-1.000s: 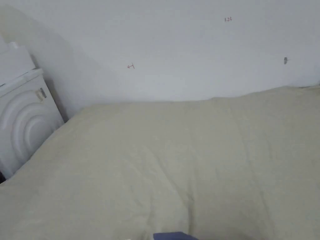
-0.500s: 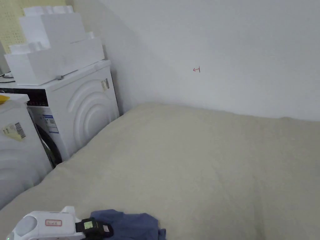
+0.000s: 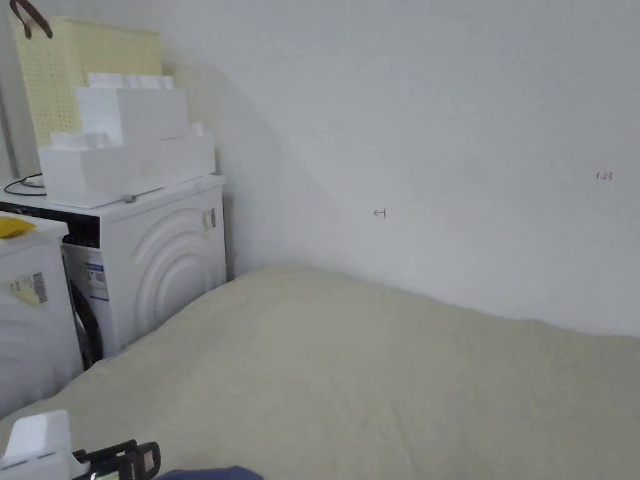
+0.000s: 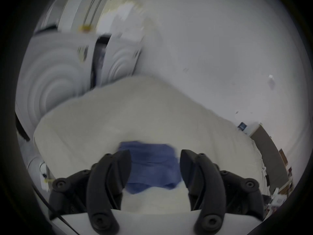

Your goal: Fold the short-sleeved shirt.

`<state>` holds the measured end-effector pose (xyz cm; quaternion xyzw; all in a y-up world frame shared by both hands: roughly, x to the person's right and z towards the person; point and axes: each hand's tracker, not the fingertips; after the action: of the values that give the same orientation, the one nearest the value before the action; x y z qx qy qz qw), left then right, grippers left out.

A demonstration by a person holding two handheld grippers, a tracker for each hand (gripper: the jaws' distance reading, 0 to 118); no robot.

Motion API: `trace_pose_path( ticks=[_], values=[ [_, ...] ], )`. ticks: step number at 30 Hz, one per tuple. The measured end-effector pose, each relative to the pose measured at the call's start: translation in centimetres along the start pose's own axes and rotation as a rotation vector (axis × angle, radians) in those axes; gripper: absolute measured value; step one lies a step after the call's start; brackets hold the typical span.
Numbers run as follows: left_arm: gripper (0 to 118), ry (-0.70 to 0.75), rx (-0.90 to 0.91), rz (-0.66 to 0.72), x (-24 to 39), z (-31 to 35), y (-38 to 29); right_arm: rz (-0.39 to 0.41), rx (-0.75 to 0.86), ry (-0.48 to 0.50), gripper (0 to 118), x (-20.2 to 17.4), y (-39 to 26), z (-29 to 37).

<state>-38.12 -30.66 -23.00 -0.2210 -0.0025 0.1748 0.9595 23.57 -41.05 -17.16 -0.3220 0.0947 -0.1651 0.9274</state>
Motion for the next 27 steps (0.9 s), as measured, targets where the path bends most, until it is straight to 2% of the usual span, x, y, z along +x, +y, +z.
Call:
trace_pose_path(
  ticks=[2, 3, 6, 8, 10, 16, 19, 27],
  values=[
    [31, -0.077, 0.065, -0.051, 4.6, 1.4, -1.3, 0.028, 0.065, 0.009, 2, -0.9, 1.2, 1.4],
    [22, -0.070, 0.090, -0.072, 7.1, 2.0, -1.9, 0.037, 0.088, 0.025, 2, -1.8, 1.9, 2.3],
    [13, -0.191, 0.118, -0.241, 13.8, 3.0, -4.7, 0.101, 0.189, 0.027, 2, -3.5, 3.0, 4.9],
    [6, -0.228, 0.125, -0.275, 17.8, 3.9, -6.9, 0.130, 0.241, -0.010, 2, -4.2, 3.1, 6.3],
    [5, -0.295, 0.126, -0.357, 20.9, 4.6, -9.2, 0.142, 0.257, -0.026, 2, -4.7, 2.8, 7.5],
    [4, -0.289, 0.105, -0.450, 26.0, 6.3, -13.3, 0.193, 0.294, -0.076, 2, -4.7, 1.2, 9.4],
    [4, -0.231, 0.134, -0.444, 26.4, 6.7, -13.4, 0.193, 0.315, -0.107, 2, -4.6, 1.1, 9.8],
    [4, -0.223, 0.105, -0.404, 25.2, 6.7, -12.4, 0.192, 0.339, -0.119, 2, -4.8, 1.9, 10.2]
  ],
)
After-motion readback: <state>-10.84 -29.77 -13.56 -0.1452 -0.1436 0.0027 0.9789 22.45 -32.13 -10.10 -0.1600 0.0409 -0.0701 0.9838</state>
